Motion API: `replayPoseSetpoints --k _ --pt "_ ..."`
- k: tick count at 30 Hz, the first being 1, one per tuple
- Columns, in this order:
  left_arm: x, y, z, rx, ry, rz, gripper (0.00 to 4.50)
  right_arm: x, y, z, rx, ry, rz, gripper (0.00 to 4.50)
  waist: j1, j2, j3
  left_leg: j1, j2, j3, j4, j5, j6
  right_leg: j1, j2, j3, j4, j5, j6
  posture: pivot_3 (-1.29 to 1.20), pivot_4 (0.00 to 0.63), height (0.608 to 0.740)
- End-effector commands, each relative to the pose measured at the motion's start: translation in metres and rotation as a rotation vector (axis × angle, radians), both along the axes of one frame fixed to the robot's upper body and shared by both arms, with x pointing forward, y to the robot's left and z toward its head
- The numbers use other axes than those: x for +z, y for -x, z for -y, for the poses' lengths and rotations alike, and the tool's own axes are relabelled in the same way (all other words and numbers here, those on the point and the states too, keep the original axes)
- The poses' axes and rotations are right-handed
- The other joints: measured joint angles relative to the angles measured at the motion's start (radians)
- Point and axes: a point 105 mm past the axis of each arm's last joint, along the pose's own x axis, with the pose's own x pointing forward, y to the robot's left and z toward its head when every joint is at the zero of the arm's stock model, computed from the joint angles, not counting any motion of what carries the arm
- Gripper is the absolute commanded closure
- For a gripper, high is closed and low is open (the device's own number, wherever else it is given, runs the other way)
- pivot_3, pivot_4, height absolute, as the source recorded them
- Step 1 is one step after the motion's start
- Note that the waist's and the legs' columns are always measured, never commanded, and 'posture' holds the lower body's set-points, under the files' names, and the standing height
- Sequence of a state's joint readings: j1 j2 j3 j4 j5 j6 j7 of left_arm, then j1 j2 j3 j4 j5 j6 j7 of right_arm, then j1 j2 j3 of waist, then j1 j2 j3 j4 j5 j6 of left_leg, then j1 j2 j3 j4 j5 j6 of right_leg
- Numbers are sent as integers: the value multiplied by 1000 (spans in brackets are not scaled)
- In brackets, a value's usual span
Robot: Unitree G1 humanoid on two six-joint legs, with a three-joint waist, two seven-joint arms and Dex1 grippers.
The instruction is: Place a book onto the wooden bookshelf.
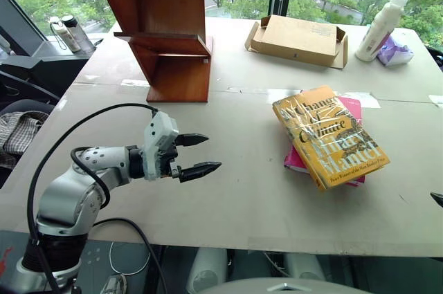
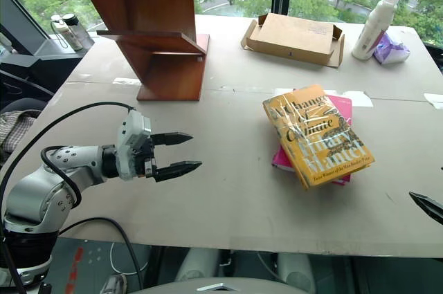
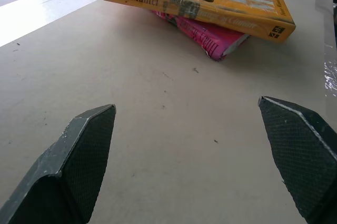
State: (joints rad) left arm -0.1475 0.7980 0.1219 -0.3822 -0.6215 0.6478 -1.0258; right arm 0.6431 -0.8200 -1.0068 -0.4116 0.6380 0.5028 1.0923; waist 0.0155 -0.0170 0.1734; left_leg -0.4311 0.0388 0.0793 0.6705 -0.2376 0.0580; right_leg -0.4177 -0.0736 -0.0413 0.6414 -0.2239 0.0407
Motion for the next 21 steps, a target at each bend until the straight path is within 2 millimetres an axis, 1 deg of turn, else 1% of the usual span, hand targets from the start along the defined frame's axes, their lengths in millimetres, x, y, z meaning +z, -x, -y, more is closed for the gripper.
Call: replayPoseSetpoints --k 1,2,4,7,10,11,13,15,17,20,21 --pt "14 -3 3 -8 23 47 36 11 -1 -2 -18 11 50 0 0 0 0 0 0 0 0 0 0 0 0 0 0 -1 1 0 150 733" --pt "21 -6 11 -28 51 66 36 16 -6 -7 -50 -22 59 0 0 0 0 0 0 0 0 0 0 0 0 0 0 -1 2 0 150 733" --pt "32 -7 24 -64 101 88 36 25 -12 -20 -60 -80 71 0 3 1 0 0 0 0 0 0 0 0 0 0 0 -1 2 0 150 733" --pt "44 -3 36 -127 151 92 36 36 -19 -43 -22 -100 47 0 -1 1 0 0 0 0 1 0 0 1 0 0 1 1 -2 0 150 733" --pt "53 1 45 -191 152 120 36 42 -30 -57 -21 -95 27 0 -2 1 0 1 0 0 1 1 2 1 2 1 1 1 -2 0 150 733" --pt "54 3 48 -212 143 130 36 43 -36 -57 -40 -112 21 0 -2 1 0 0 0 0 1 1 2 0 3 1 1 1 -2 0 150 733" --pt "55 7 51 -247 123 156 0 42 -51 -53 -103 -56 10 508 -1 0 0 0 -1 1 1 1 2 1 6 1 1 1 -2 0 150 733" --pt "57 9 54 -267 115 173 0 44 -69 -54 -145 -32 19 1104 -1 0 0 0 -2 2 1 2 2 1 6 1 1 1 -2 0 150 733" --pt "58 9 58 -276 116 181 0 41 -89 -56 -183 27 11 2142 -3 -1 0 0 -2 3 1 2 3 0 6 1 1 1 -1 0 150 733" --pt "59 10 62 -280 124 194 0 37 -122 -55 -232 120 33 3453 -3 -1 0 1 -2 4 2 2 3 0 6 1 1 1 -1 0 150 733" --pt "60 11 64 -277 129 198 0 36 -130 -55 -246 139 40 3953 -4 -1 0 1 -2 4 2 2 3 0 6 1 1 1 -1 0 150 733"
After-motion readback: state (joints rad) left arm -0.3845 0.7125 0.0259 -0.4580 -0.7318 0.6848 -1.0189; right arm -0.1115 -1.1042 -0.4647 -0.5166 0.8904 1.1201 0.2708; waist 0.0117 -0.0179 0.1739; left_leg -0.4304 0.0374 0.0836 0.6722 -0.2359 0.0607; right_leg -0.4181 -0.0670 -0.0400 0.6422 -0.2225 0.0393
